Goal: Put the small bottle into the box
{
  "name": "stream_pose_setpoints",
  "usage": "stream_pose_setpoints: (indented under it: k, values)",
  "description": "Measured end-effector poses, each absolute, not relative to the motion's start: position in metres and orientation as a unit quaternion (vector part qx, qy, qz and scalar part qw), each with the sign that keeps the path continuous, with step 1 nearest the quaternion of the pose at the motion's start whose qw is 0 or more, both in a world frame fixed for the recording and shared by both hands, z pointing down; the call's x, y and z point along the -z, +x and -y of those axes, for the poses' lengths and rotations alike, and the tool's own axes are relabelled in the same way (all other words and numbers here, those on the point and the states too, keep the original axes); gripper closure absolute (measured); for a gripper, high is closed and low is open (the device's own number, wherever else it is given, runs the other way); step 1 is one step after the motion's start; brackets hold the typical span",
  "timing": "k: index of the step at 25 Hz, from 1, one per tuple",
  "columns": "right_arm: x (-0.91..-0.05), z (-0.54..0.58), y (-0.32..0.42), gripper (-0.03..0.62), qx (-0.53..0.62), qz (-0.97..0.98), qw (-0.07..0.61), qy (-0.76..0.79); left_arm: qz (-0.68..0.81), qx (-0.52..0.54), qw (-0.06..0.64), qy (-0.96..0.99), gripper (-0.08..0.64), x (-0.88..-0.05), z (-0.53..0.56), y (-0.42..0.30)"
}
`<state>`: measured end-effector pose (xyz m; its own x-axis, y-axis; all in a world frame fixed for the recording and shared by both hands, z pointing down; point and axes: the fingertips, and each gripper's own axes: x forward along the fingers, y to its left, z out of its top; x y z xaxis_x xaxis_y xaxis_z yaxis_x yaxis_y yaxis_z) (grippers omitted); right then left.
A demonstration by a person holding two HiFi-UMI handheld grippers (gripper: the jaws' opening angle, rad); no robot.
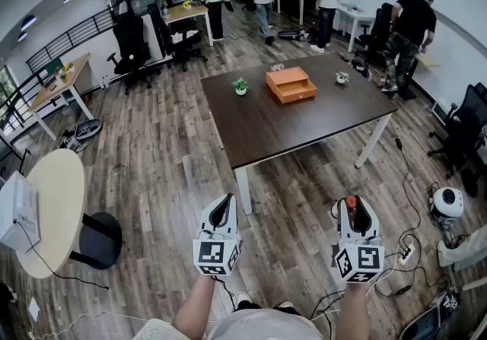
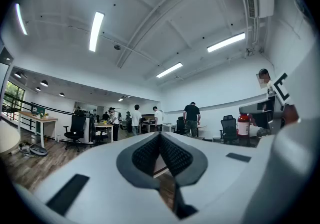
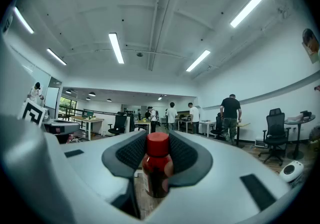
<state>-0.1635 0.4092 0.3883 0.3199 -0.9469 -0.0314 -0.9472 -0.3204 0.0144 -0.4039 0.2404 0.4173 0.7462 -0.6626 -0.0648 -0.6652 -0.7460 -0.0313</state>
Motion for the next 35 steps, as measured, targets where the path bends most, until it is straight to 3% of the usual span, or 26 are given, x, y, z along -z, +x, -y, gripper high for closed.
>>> stream_pose_setpoints:
  k: [26,35]
  values:
    - [-0.414,-0.331,-0.261,0.454,-0.004,-0.601,-0.011,-0.799,-0.377,-0.014,0.003,-0.926,0.558,-0.449,-0.177,-0.507]
    - [-0.422,-0.315,-0.265,0.454,0.001,-0.599,-0.017,-0.801,-0.373,-0.009,-0.007,-0.928,0.558,-0.462,-0.162,-0.509]
